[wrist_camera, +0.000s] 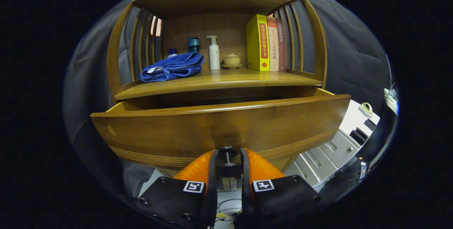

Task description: Pull open the drawer, take out the items inside it, and place them on the countertop above the cabinet.

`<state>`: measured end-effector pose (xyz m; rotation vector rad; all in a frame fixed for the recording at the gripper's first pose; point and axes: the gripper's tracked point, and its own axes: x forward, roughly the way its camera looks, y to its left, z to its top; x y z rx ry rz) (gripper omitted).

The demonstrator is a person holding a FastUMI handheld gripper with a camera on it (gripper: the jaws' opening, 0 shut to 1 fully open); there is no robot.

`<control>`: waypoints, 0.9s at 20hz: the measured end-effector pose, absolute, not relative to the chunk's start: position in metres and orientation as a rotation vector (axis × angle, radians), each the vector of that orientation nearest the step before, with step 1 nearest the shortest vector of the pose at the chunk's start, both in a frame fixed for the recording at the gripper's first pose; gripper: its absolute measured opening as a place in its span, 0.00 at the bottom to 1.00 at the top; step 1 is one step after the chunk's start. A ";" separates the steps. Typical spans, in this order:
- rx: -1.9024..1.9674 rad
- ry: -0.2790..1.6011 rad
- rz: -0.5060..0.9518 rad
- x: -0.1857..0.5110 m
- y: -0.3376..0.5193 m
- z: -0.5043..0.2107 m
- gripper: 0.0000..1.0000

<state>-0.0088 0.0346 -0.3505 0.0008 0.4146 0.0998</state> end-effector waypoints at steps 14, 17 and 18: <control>-0.016 0.427 0.099 -0.045 0.030 -0.350 0.37; -0.025 0.430 0.098 -0.054 0.028 -0.350 0.37; -0.027 0.430 0.098 -0.057 0.028 -0.349 0.37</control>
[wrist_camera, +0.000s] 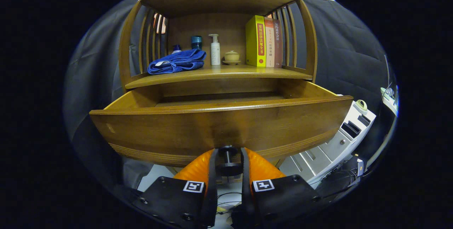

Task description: Pull open the drawer, take out the items inside it, and place them on the countertop above the cabinet.

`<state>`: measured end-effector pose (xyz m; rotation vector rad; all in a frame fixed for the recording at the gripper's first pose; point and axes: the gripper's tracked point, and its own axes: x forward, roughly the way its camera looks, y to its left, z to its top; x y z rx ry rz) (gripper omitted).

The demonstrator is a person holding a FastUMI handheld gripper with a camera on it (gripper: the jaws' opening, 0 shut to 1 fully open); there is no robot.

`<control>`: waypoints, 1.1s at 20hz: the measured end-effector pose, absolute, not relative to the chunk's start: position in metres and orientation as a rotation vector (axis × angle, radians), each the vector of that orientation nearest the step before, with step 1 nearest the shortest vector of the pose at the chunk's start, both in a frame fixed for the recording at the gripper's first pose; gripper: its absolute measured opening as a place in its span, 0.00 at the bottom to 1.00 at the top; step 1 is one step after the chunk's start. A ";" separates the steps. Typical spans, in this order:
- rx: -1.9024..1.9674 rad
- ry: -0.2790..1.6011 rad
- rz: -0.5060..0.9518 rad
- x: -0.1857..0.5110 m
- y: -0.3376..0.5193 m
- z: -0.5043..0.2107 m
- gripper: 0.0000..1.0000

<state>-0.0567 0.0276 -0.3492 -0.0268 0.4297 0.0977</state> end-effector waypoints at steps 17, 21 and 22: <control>-0.072 0.441 0.110 -0.097 0.018 -0.348 0.37; -0.069 0.428 0.101 -0.097 0.017 -0.346 0.36; -0.067 0.418 0.106 -0.097 0.018 -0.345 0.36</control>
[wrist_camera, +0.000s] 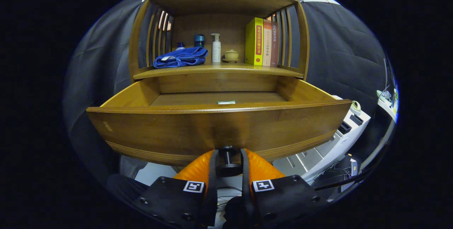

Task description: Pull open the drawer, take out the items inside it, and place them on the countertop above the cabinet.

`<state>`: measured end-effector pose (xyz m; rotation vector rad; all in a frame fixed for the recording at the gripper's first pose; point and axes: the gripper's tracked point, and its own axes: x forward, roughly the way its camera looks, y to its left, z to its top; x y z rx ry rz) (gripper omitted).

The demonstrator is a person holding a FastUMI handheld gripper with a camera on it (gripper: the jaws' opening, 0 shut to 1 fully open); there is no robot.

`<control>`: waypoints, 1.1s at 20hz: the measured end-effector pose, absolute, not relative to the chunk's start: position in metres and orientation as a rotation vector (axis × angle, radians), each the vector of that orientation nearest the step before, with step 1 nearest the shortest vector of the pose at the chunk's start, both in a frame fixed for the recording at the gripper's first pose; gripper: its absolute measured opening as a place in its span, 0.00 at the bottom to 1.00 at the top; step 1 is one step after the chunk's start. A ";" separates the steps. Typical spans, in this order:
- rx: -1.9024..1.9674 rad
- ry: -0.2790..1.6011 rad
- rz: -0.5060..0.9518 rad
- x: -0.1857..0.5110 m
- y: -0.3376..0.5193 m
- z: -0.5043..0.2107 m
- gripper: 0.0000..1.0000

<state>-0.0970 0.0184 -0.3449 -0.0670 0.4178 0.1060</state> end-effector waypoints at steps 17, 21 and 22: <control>-0.002 0.323 0.044 -0.091 0.008 -0.274 0.95; 0.045 0.262 0.028 -0.076 0.006 -0.230 0.96; 0.053 0.260 0.030 -0.072 0.008 -0.222 0.96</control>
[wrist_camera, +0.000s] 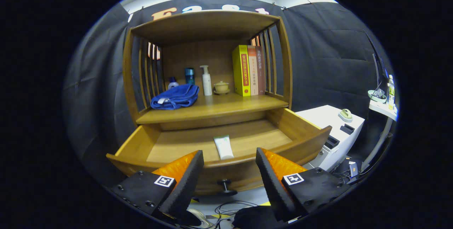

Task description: Pull open the drawer, take out the items inside it, and place them on the countertop above the cabinet.

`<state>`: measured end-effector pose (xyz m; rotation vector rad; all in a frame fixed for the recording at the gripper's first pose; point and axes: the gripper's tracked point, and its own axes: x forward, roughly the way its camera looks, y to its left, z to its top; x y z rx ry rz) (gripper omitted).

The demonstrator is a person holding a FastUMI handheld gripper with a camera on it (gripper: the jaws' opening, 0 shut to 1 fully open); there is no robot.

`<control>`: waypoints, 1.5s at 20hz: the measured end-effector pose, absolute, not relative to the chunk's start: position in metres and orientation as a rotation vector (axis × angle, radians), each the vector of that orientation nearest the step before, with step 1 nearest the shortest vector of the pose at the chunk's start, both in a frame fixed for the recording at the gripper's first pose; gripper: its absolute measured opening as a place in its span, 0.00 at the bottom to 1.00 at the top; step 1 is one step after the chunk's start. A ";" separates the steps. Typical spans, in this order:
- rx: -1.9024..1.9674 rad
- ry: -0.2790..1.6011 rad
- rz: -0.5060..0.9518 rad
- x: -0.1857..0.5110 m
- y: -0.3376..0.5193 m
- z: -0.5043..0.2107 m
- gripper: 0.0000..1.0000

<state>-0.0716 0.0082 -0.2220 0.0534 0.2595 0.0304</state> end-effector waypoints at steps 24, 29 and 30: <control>-0.098 0.838 0.170 0.054 0.070 -0.304 0.97; -0.150 0.979 0.183 0.064 0.067 -0.342 0.97; -0.162 1.001 0.185 0.065 0.064 -0.349 0.97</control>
